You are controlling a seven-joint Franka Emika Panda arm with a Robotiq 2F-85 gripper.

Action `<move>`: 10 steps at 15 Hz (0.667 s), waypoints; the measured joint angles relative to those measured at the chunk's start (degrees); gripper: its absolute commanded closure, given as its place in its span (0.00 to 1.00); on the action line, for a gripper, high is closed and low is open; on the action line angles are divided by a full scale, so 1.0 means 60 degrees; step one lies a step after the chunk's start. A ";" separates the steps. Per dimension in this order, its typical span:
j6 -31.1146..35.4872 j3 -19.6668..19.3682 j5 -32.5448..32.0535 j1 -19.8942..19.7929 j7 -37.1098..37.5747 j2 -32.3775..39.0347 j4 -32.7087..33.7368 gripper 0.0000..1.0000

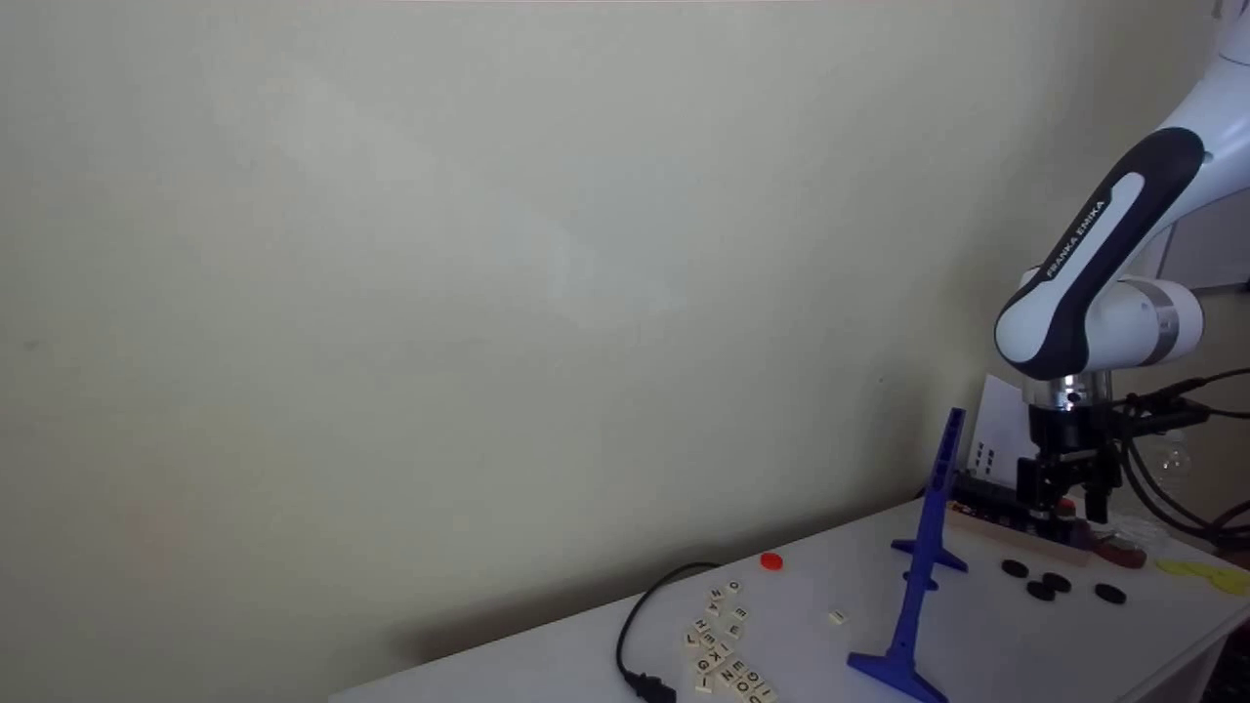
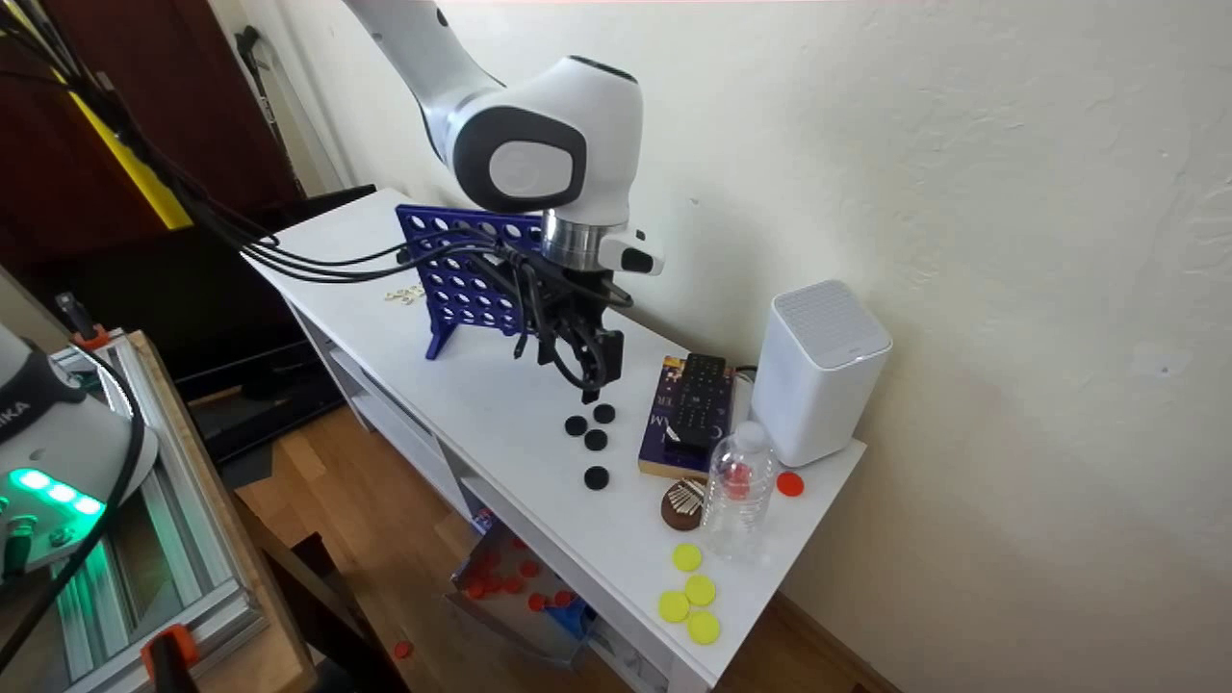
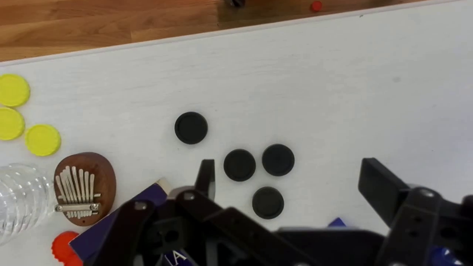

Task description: Put the black ring on the rack

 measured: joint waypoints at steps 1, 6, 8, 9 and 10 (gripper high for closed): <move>0.0187 0.0005 0.0000 -0.0003 0.0000 0.0011 0.0000 0.00; 0.1444 0.0230 0.0000 -0.0211 -0.0471 0.0345 0.0000 0.00; 0.1683 0.0381 0.0000 -0.0364 -0.0762 0.0552 0.0008 0.00; 0.1760 0.0462 0.0000 -0.0445 -0.0903 0.0651 0.0024 0.00; 0.1799 0.0540 0.0000 -0.0523 -0.1031 0.0752 0.0064 0.00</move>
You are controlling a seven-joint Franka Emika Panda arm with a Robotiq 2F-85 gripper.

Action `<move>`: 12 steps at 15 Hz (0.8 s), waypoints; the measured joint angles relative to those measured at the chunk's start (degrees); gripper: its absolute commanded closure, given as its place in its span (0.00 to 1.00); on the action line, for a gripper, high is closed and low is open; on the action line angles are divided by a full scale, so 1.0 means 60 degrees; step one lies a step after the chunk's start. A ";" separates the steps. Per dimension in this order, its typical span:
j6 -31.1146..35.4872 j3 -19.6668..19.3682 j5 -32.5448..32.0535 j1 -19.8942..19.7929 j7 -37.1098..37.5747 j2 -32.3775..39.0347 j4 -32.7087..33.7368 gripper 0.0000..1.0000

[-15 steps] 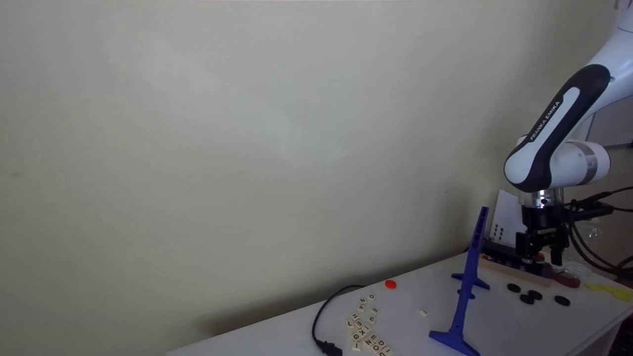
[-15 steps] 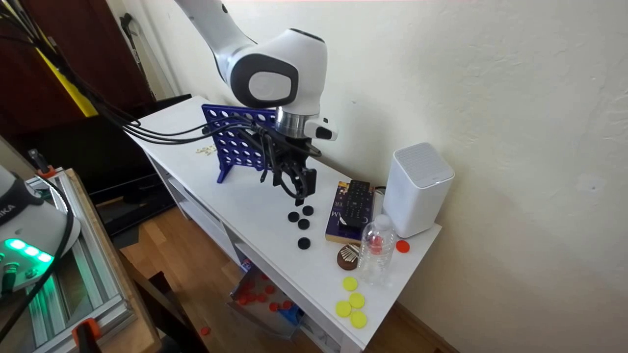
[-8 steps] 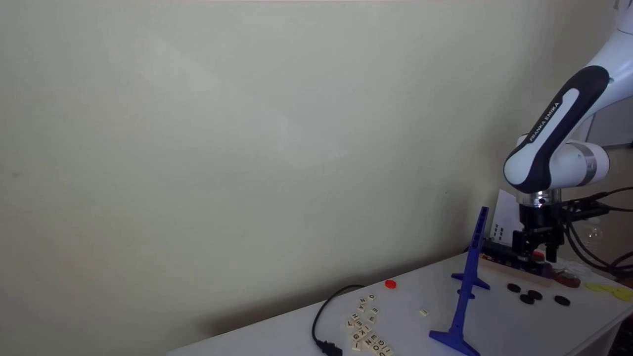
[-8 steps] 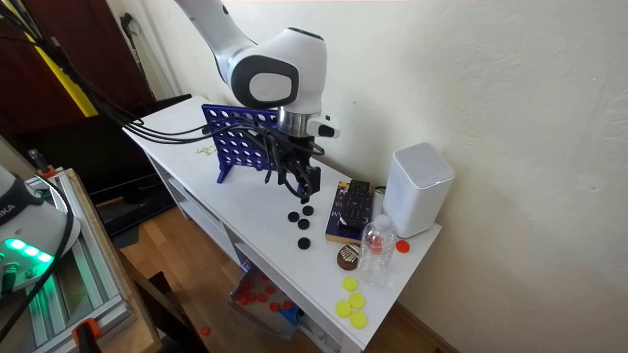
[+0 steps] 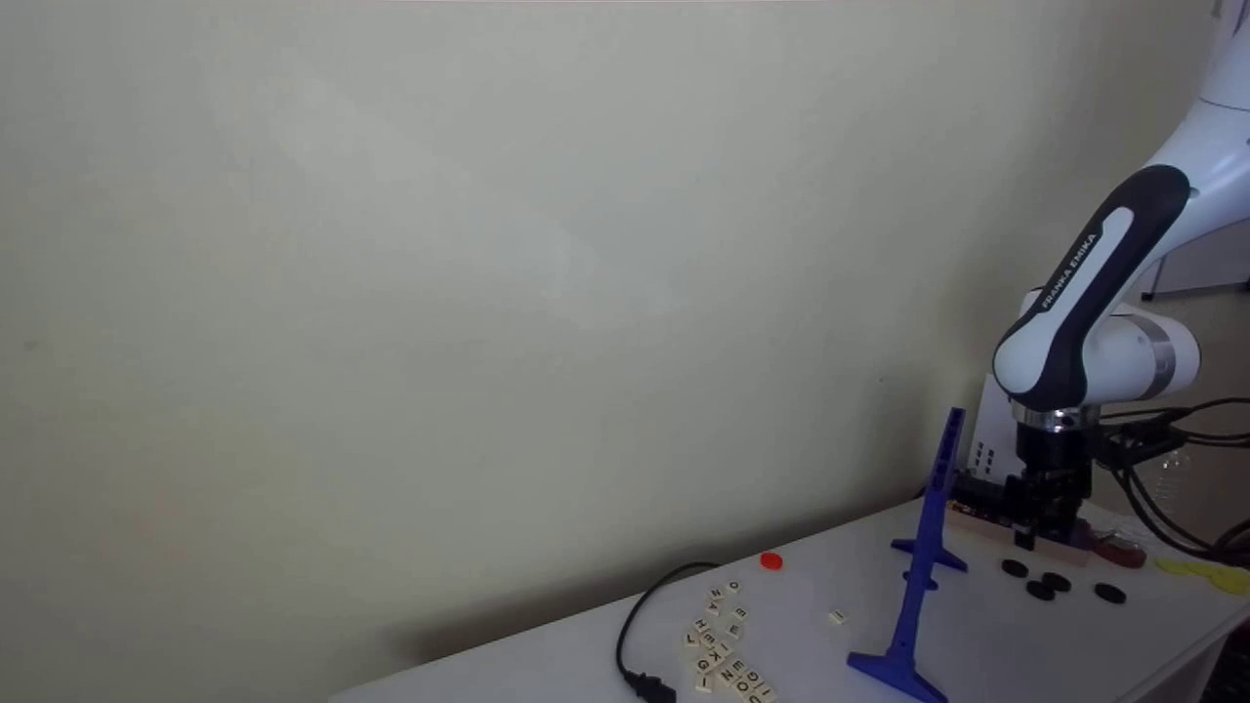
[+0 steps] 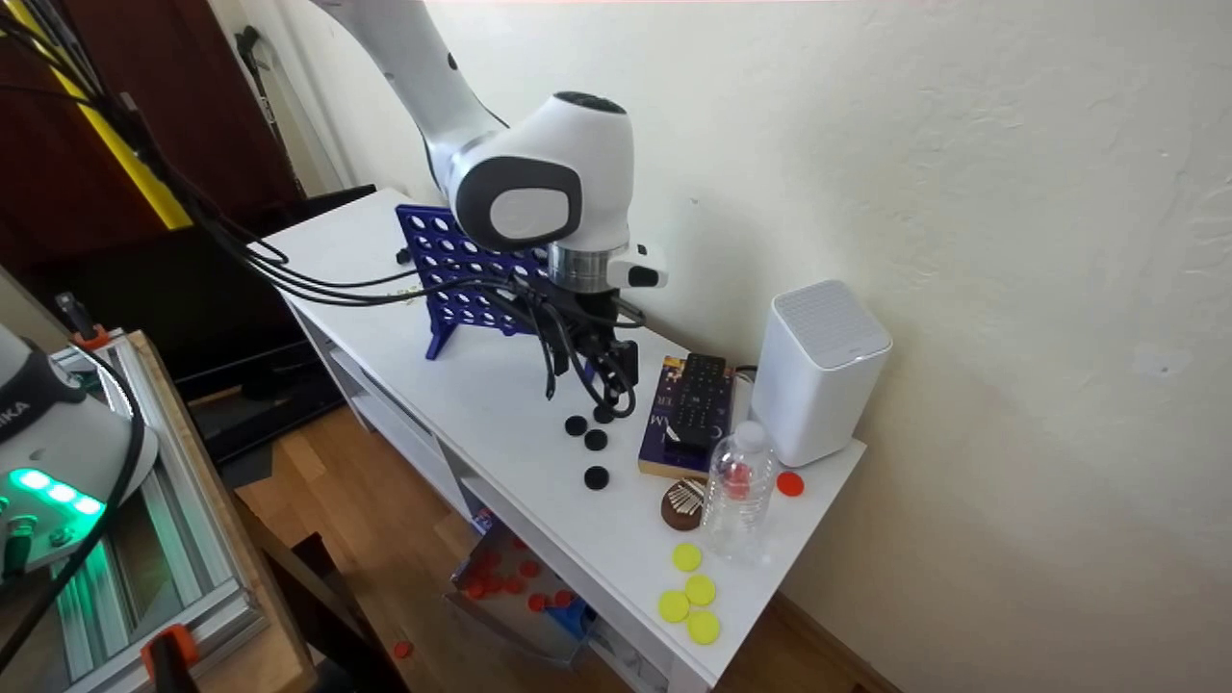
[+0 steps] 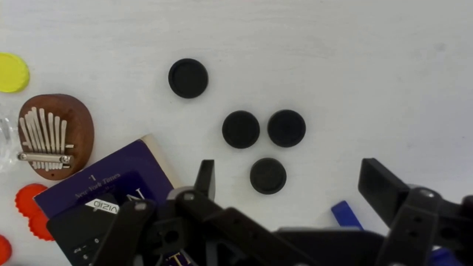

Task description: Put the black ring on the rack

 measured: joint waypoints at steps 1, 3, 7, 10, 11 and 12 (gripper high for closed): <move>0.0013 0.0067 0.0000 -0.0074 -0.0132 0.0106 0.0073 0.00; 0.0020 0.0165 0.0000 -0.0191 -0.0329 0.0321 0.0268 0.00; 0.0019 0.0240 0.0000 -0.0275 -0.0474 0.0784 0.0768 0.00; -0.0015 0.0299 -0.0004 -0.0270 -0.0484 0.1125 0.1142 0.00; -0.0031 0.0320 -0.0006 -0.0265 -0.0484 0.1238 0.1260 0.00; -0.0066 0.0330 -0.0011 -0.0250 -0.0484 0.1354 0.1382 0.00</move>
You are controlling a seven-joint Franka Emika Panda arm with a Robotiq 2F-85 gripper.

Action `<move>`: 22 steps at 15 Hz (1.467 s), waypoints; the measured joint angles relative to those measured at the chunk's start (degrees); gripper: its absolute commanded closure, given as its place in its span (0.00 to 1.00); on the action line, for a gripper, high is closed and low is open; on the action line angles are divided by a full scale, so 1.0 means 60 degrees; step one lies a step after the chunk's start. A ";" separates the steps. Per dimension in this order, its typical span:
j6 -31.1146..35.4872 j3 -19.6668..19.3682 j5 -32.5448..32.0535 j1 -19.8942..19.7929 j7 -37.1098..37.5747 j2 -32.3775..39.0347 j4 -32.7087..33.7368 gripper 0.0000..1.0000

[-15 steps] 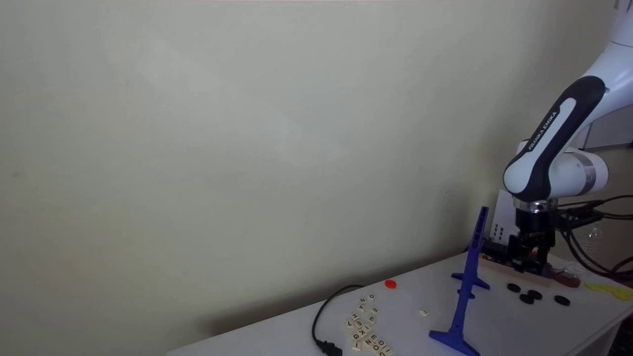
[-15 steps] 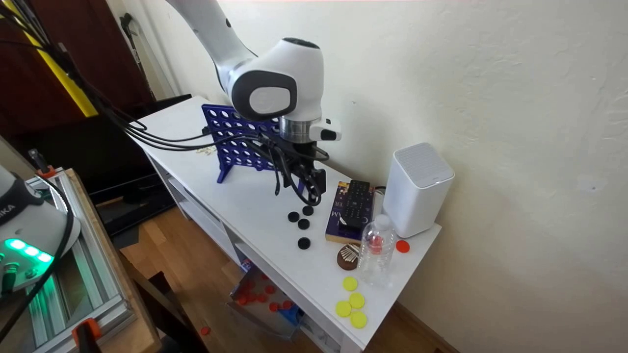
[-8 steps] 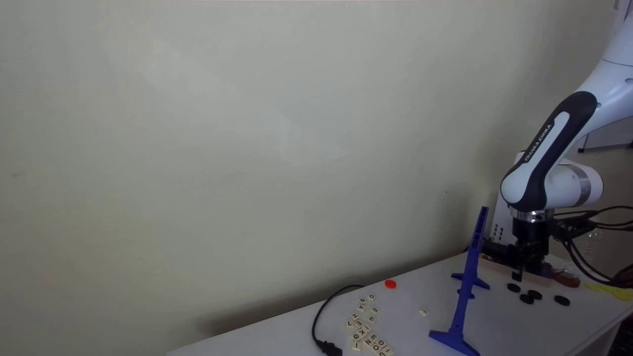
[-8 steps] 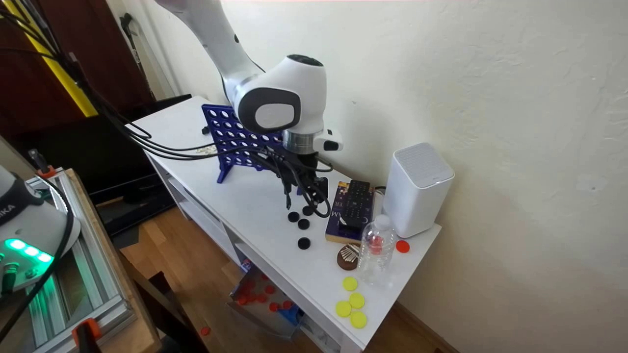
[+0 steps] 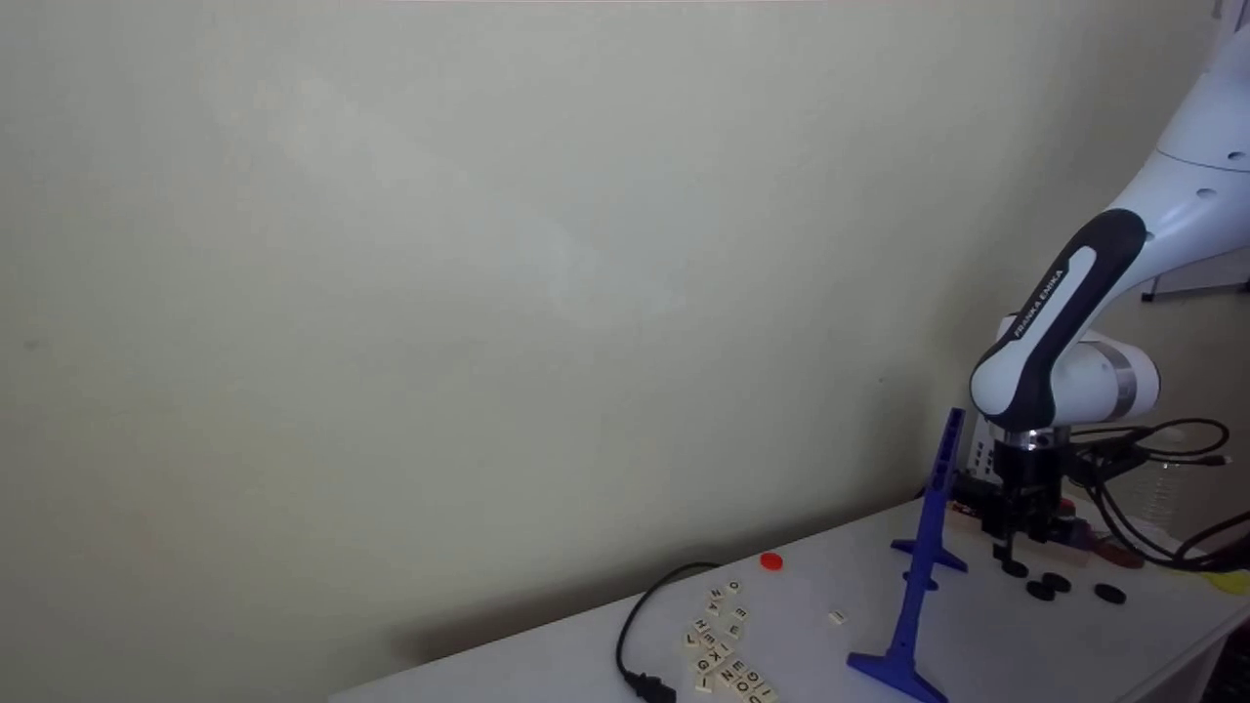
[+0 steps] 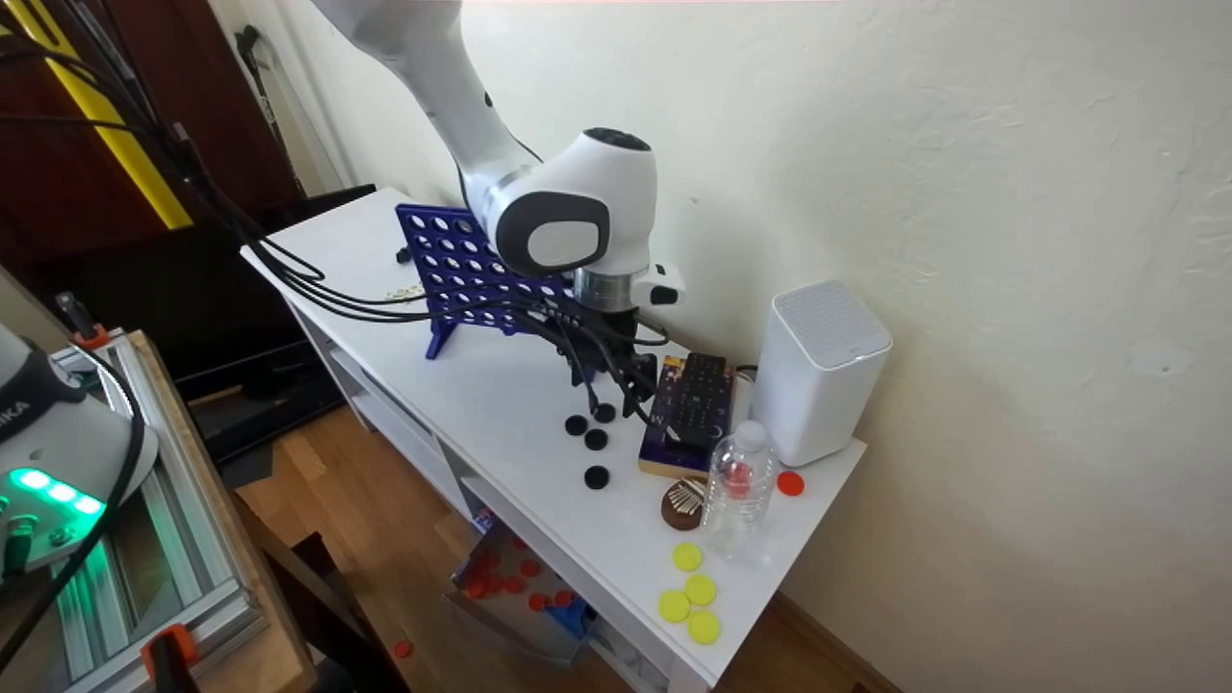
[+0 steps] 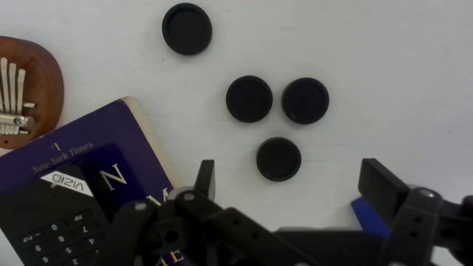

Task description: Put the black ring on the rack

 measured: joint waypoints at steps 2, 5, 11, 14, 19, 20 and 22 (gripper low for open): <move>-0.0110 0.0000 -0.0010 0.0039 0.0000 0.0223 0.0243 0.00; -0.0365 -0.0015 -0.0094 0.0093 0.0010 0.0495 0.0589 0.00; -0.0994 -0.0133 -0.0287 0.0248 0.0119 0.0903 0.1252 0.05; -0.1258 -0.0138 -0.0356 0.0282 0.0143 0.1014 0.1506 0.20; -0.1518 -0.0147 -0.0405 0.0348 0.0154 0.1127 0.1751 0.00; -0.1577 -0.0156 -0.0429 0.0360 0.0157 0.1143 0.1786 0.00; -0.1642 -0.0177 -0.0516 0.0374 0.0158 0.1147 0.1800 0.00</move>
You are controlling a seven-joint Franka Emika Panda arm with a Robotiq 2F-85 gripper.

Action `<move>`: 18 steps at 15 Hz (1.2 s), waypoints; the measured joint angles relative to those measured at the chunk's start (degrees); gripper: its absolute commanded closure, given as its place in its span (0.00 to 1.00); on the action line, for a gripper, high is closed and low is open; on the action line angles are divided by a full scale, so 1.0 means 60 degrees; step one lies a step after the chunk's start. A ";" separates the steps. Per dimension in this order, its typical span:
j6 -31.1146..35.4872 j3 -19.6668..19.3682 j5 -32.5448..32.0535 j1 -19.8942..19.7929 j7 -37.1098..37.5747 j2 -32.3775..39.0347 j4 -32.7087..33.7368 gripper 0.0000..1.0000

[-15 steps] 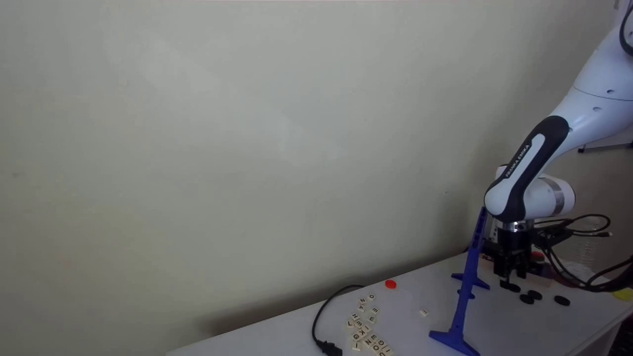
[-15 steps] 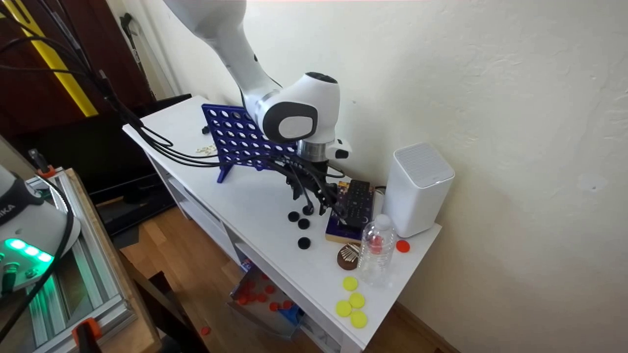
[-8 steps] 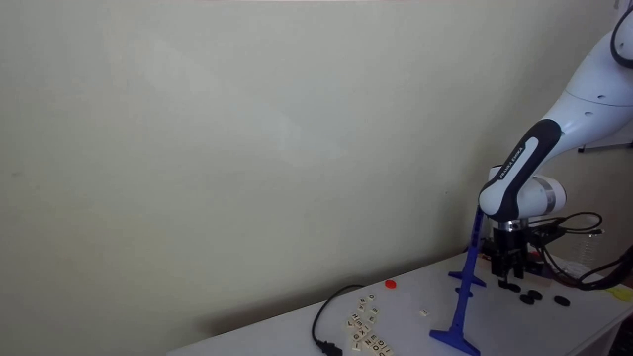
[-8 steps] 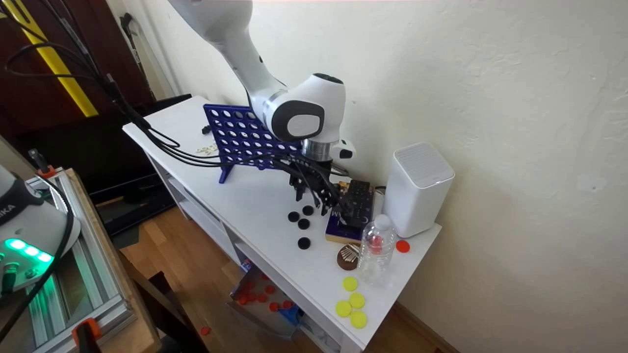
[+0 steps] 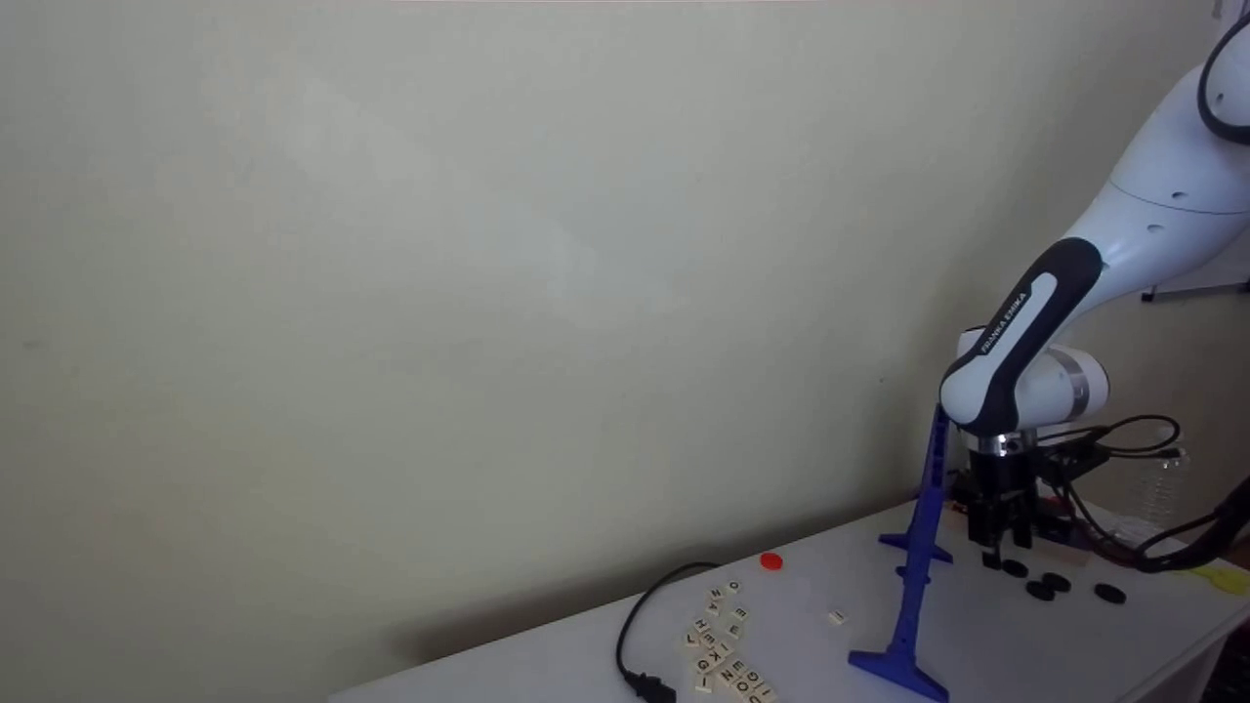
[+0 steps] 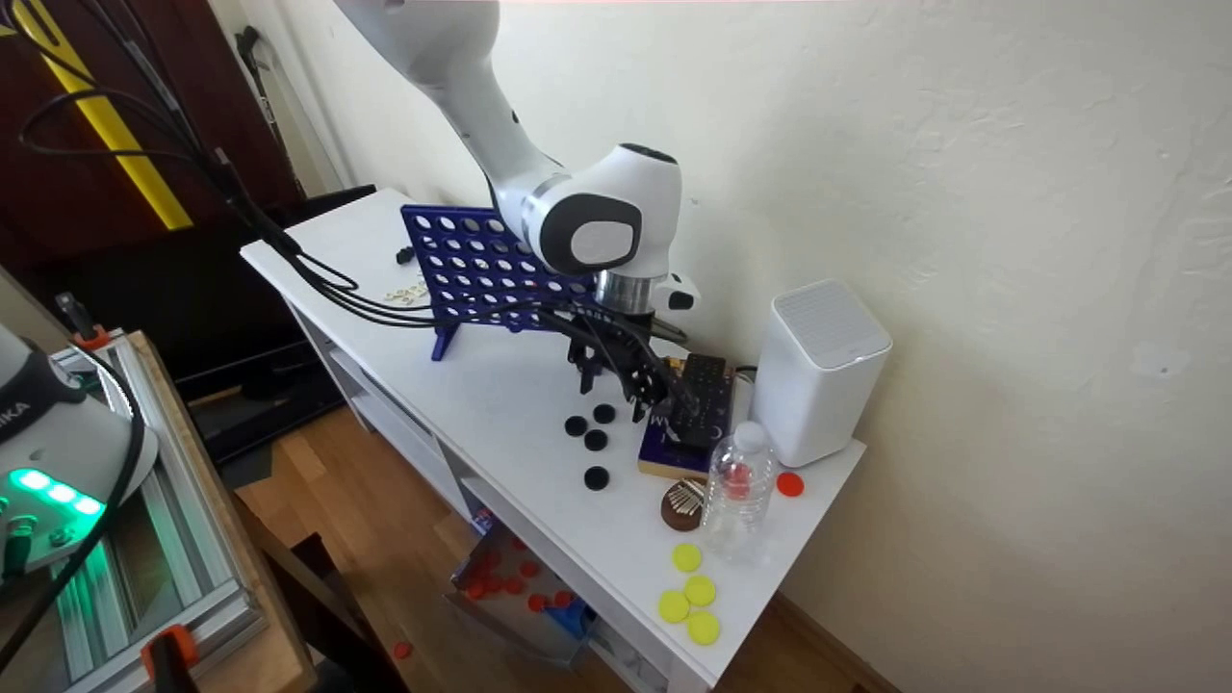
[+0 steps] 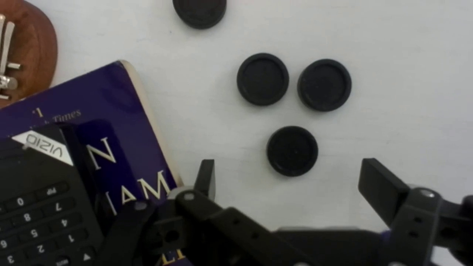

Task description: Put the black ring on the rack

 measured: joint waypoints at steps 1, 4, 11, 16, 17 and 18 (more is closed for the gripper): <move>-0.0019 -0.0014 -0.0053 0.0005 0.0000 0.0006 0.0000 0.02; -0.0130 -0.0069 -0.0179 0.0026 0.0000 0.0046 0.0005 0.21; -0.0431 -0.0134 -0.0331 0.0071 0.0003 0.0111 0.0135 0.19; -0.0457 -0.0139 -0.0338 0.0082 0.0004 0.0126 0.0167 0.07; -0.0457 -0.0139 -0.0338 0.0081 0.0004 0.0130 0.0169 0.05; -0.0457 -0.0139 -0.0339 0.0081 0.0004 0.0133 0.0172 0.11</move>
